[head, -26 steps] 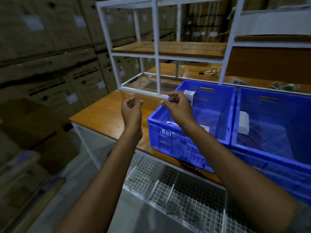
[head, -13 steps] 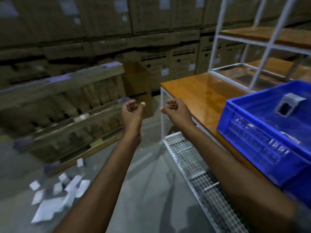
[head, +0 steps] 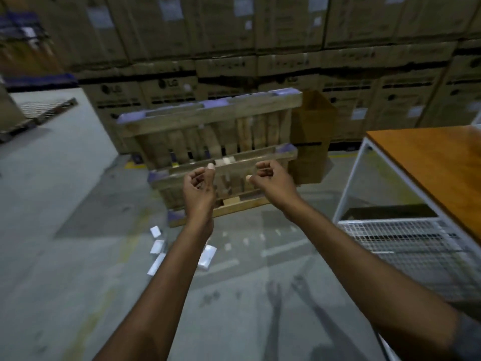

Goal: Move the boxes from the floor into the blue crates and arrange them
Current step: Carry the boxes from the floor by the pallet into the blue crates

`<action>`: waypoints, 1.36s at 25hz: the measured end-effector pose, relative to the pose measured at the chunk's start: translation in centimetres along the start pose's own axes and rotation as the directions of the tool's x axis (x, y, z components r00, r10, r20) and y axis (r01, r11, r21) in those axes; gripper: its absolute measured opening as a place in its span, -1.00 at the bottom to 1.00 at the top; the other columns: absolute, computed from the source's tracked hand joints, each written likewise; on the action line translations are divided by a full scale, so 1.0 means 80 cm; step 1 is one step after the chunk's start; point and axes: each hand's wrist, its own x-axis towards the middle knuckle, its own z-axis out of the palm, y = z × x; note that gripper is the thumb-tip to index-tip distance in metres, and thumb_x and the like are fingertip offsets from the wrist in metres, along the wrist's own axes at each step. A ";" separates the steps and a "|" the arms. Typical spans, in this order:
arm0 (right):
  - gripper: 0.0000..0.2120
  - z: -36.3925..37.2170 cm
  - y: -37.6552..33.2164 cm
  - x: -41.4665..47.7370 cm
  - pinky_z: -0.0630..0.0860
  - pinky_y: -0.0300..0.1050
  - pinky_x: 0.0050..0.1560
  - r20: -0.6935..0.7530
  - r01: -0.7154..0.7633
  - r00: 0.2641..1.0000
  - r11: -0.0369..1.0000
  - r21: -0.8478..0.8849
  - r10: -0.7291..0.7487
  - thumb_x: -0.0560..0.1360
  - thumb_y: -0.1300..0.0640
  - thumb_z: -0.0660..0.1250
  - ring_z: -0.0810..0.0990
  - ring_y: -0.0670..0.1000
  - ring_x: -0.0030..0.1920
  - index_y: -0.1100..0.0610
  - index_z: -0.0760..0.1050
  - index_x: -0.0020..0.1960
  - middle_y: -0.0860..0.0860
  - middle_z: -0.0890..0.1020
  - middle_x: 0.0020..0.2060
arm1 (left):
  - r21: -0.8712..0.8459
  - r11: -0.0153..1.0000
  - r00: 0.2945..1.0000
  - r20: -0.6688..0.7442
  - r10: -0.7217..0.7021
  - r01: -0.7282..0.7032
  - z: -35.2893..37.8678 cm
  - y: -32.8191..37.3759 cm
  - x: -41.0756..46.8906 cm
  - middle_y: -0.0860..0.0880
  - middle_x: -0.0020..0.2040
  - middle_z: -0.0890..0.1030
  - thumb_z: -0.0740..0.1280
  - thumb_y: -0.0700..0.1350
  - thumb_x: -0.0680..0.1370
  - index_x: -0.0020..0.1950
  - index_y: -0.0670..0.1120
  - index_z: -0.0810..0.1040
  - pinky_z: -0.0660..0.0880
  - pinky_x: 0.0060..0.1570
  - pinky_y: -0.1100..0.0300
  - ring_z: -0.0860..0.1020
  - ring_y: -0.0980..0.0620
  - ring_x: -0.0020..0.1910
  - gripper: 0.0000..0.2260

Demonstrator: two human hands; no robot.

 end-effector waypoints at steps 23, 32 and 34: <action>-0.59 0.395 -0.005 0.200 0.60 0.16 0.18 0.401 0.059 0.916 0.996 -0.060 -0.030 0.44 0.08 0.52 0.59 0.01 0.09 0.09 0.49 0.23 0.02 0.58 0.08 | 0.080 0.982 0.868 -0.483 -0.112 0.171 -0.287 -0.053 0.232 -0.05 0.15 0.61 0.49 -0.17 0.52 0.31 -0.11 0.52 0.48 0.08 0.15 0.56 0.14 -0.03 -0.62; -0.58 0.464 0.015 0.330 0.59 0.09 0.20 0.472 0.090 0.881 0.992 -0.092 -0.036 0.38 0.00 0.53 0.61 -0.02 0.07 0.02 0.50 0.18 -0.03 0.61 0.05 | 0.065 0.973 0.804 -0.577 -0.143 0.220 -0.283 -0.091 0.330 -0.07 0.19 0.62 0.48 -0.19 0.52 0.28 -0.13 0.55 0.48 0.03 0.14 0.57 0.06 0.03 -0.66; -0.58 0.488 0.018 0.349 0.57 0.02 0.22 0.481 0.072 0.876 0.993 -0.088 -0.021 0.39 0.02 0.54 0.60 -0.04 0.09 0.04 0.50 0.19 -0.03 0.60 0.07 | 0.066 0.970 0.804 -0.574 -0.156 0.235 -0.293 -0.099 0.354 -0.07 0.19 0.62 0.48 -0.20 0.52 0.28 -0.12 0.55 0.47 0.01 0.15 0.57 0.06 0.02 -0.67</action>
